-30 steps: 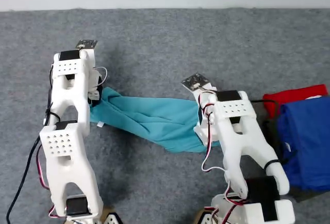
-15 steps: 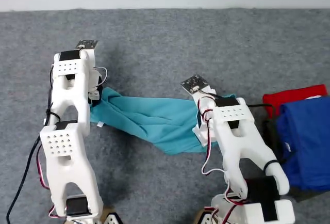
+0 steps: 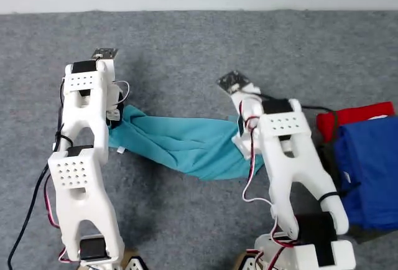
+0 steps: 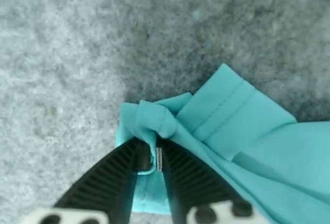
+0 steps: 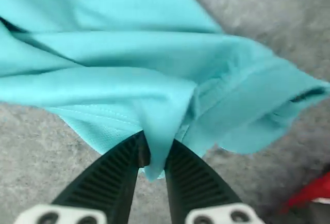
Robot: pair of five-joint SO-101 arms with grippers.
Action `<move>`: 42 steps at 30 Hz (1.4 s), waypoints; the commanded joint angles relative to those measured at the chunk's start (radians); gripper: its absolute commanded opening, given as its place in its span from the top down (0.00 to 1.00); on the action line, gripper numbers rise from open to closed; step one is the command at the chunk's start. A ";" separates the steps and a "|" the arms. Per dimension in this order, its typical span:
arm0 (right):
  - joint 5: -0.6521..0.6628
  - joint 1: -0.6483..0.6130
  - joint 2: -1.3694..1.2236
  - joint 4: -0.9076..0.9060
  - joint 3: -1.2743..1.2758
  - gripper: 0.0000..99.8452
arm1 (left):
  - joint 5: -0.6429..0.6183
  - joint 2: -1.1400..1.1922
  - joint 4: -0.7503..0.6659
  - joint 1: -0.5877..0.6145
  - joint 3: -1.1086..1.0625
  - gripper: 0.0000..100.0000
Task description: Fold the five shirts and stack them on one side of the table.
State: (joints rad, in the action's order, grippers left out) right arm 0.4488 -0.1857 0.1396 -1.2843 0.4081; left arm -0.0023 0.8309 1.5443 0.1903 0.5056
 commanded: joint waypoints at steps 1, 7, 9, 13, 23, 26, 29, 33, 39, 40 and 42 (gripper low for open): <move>0.012 0.001 0.041 -0.082 -0.118 0.99 | -0.002 0.012 -0.038 -0.003 0.018 0.99; 0.012 0.085 0.042 -0.162 -0.199 0.99 | -0.002 0.012 -0.038 -0.003 0.018 0.99; 0.012 0.119 0.039 -0.185 -0.209 0.98 | -0.002 0.012 -0.038 -0.003 0.018 0.99; 0.006 0.133 0.039 -0.225 -0.190 0.90 | -0.002 0.012 -0.038 -0.003 0.018 0.99; 0.003 0.025 0.039 -0.047 0.044 0.89 | -0.002 0.012 -0.038 -0.003 0.018 0.99; -0.014 0.018 0.039 -0.008 0.075 0.89 | -0.002 0.012 -0.038 -0.003 0.018 0.99; -0.025 0.021 0.039 -0.004 0.078 0.89 | -0.002 0.012 -0.038 -0.003 0.018 0.99; -0.026 0.021 0.039 -0.002 0.078 0.89 | -0.002 0.012 -0.038 -0.003 0.018 0.99; -0.025 0.111 0.048 -0.013 0.072 0.89 | -0.002 0.012 -0.038 -0.003 0.018 0.99; -0.025 0.127 0.048 -0.013 0.074 0.89 | -0.002 0.012 -0.038 -0.003 0.018 0.99; -0.025 0.145 0.048 -0.016 0.078 0.89 | -0.002 0.012 -0.038 -0.003 0.018 0.99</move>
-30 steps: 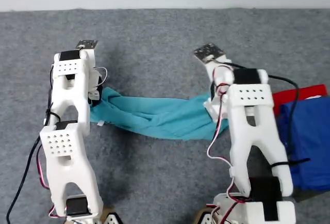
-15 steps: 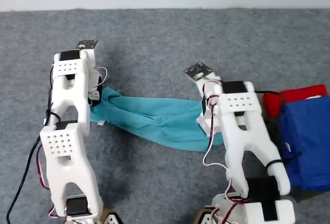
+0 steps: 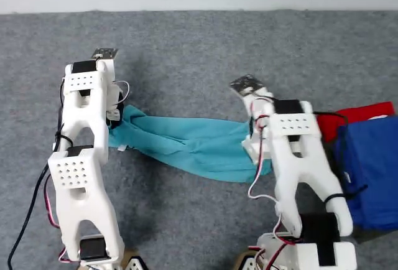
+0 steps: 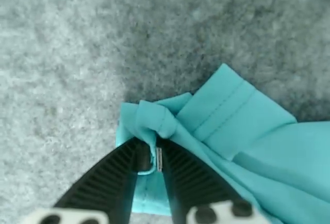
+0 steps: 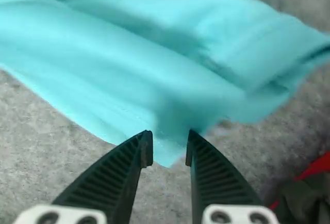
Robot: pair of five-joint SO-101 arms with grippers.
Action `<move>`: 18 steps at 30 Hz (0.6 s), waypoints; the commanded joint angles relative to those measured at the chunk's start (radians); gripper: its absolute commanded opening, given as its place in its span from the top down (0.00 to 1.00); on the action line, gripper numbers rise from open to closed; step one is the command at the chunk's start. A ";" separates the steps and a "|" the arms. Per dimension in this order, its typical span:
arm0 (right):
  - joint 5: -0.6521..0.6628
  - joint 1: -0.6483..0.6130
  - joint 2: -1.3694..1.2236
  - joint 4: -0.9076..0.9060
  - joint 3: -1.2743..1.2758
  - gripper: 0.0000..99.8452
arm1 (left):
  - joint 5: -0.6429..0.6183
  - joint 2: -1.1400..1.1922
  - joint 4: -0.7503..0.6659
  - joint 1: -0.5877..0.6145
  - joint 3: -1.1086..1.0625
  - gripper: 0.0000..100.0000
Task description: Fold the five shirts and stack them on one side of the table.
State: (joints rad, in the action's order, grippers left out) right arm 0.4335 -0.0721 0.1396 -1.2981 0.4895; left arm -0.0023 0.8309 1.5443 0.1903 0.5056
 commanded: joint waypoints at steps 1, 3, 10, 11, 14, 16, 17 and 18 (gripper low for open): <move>-0.008 0.031 0.048 -0.013 -0.005 0.89 | -0.002 0.012 -0.038 -0.003 0.018 0.99; -0.008 0.033 0.048 -0.022 -0.009 0.89 | -0.002 0.012 -0.038 -0.003 0.018 0.99; -0.008 0.054 0.039 -0.030 -0.037 0.89 | -0.002 0.012 -0.038 -0.003 0.018 0.99; -0.008 0.044 0.039 -0.031 -0.028 0.89 | -0.002 0.012 -0.038 -0.003 0.018 0.99; -0.009 0.001 0.039 -0.027 -0.002 0.89 | -0.002 0.012 -0.038 -0.003 0.018 0.99; -0.012 -0.030 0.039 -0.025 0.005 0.89 | -0.002 0.012 -0.038 -0.003 0.018 0.99; -0.014 -0.041 0.039 -0.025 0.005 0.89 | -0.002 0.012 -0.038 -0.003 0.018 0.99; -0.014 -0.050 0.039 -0.025 0.005 0.89 | -0.002 0.012 -0.038 -0.003 0.018 0.99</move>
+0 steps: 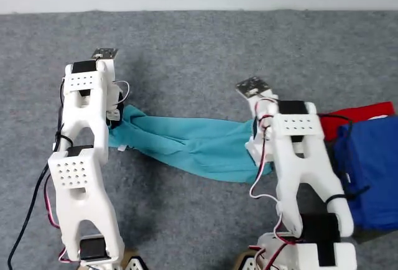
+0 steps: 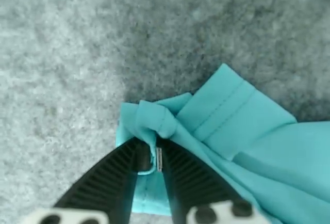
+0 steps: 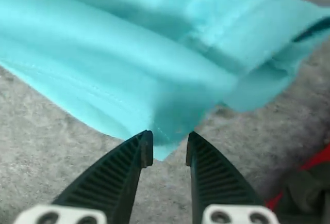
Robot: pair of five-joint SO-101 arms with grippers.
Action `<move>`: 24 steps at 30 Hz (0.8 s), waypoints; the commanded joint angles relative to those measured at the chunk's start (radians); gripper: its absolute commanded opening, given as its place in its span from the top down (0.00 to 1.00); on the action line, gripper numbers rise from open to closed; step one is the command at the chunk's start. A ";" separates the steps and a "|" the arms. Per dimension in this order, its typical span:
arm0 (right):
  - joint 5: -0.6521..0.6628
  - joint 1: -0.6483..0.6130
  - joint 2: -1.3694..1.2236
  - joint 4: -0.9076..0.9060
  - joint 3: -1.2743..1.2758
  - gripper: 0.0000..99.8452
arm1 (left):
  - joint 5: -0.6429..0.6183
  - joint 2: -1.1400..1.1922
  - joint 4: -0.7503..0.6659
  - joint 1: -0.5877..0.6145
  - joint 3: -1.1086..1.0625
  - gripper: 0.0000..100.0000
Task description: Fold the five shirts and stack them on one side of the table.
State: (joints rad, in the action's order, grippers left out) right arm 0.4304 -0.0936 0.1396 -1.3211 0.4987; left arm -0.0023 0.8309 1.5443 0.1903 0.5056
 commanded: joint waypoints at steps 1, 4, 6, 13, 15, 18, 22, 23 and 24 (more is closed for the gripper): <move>-0.011 -0.035 0.039 -0.002 -0.006 0.89 | -0.002 0.012 -0.038 -0.003 0.018 0.99; -0.011 -0.039 0.039 0.002 -0.006 0.89 | -0.002 0.012 -0.038 -0.003 0.018 0.99; -0.011 -0.036 0.038 0.016 -0.003 0.89 | -0.002 0.012 -0.038 -0.003 0.018 0.99; -0.011 -0.039 0.038 0.058 0.020 0.89 | -0.002 0.014 -0.038 -0.003 0.018 0.99; -0.008 -0.045 0.038 0.062 0.025 0.89 | -0.002 0.014 -0.038 -0.003 0.018 0.99; -0.006 -0.082 0.038 0.073 0.028 0.96 | -0.002 0.014 -0.038 -0.005 0.018 0.99; -0.005 -0.136 0.038 0.114 0.032 0.99 | -0.002 0.014 -0.038 -0.005 0.018 0.99; -0.005 -0.145 0.038 0.125 0.032 0.99 | -0.002 0.014 -0.038 -0.005 0.018 0.99; -0.005 -0.150 0.038 0.136 0.032 0.99 | -0.002 0.014 -0.038 -0.005 0.018 0.99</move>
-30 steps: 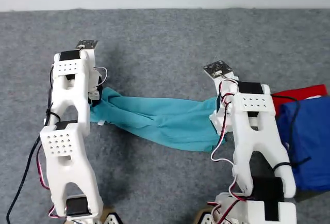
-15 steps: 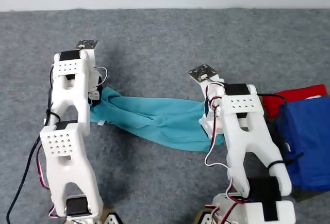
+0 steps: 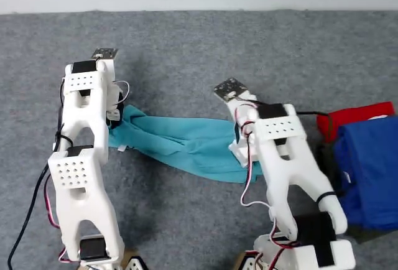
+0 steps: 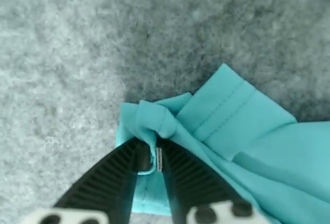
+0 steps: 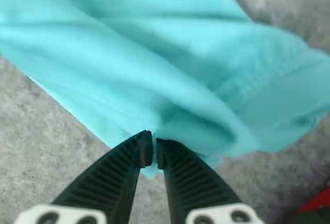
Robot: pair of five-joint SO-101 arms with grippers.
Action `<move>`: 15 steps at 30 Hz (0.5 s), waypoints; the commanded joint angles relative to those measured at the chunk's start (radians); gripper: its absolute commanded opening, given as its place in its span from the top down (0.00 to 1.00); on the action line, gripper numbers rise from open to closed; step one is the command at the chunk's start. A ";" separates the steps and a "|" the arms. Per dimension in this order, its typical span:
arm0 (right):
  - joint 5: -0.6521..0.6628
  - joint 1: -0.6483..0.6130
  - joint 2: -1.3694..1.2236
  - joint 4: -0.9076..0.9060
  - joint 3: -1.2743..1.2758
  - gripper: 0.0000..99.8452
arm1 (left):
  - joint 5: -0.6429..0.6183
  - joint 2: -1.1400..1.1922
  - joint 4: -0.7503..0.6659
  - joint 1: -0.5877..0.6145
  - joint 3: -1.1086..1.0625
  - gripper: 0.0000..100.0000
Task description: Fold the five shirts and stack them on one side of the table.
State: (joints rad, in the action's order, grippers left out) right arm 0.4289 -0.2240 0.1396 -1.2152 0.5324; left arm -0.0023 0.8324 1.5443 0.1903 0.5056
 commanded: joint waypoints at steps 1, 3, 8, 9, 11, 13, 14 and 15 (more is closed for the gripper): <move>-0.003 -0.021 0.038 0.036 -0.002 0.99 | -0.002 0.012 -0.038 -0.005 0.018 0.99; -0.003 -0.022 0.038 0.044 -0.006 0.99 | -0.002 0.012 -0.038 -0.005 0.018 0.99; -0.003 -0.018 0.050 0.056 -0.011 0.99 | -0.002 0.012 -0.038 -0.005 0.018 0.99; -0.003 -0.018 0.050 0.054 -0.023 0.99 | -0.002 0.012 -0.038 -0.005 0.018 0.99; -0.005 -0.016 0.050 0.048 -0.063 0.99 | -0.002 0.012 -0.038 -0.005 0.018 0.99; -0.009 -0.016 0.050 0.045 -0.123 0.99 | -0.002 0.011 -0.038 -0.003 0.018 0.99; -0.009 -0.016 0.050 0.039 -0.157 0.99 | -0.002 0.005 -0.035 -0.002 0.019 0.99; -0.009 -0.016 0.050 0.027 -0.196 0.99 | -0.002 0.000 -0.031 -0.002 0.022 0.99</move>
State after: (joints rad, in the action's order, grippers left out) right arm 0.4289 -0.2363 0.1412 -1.1738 0.4450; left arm -0.0023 0.8324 1.5443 0.1903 0.5056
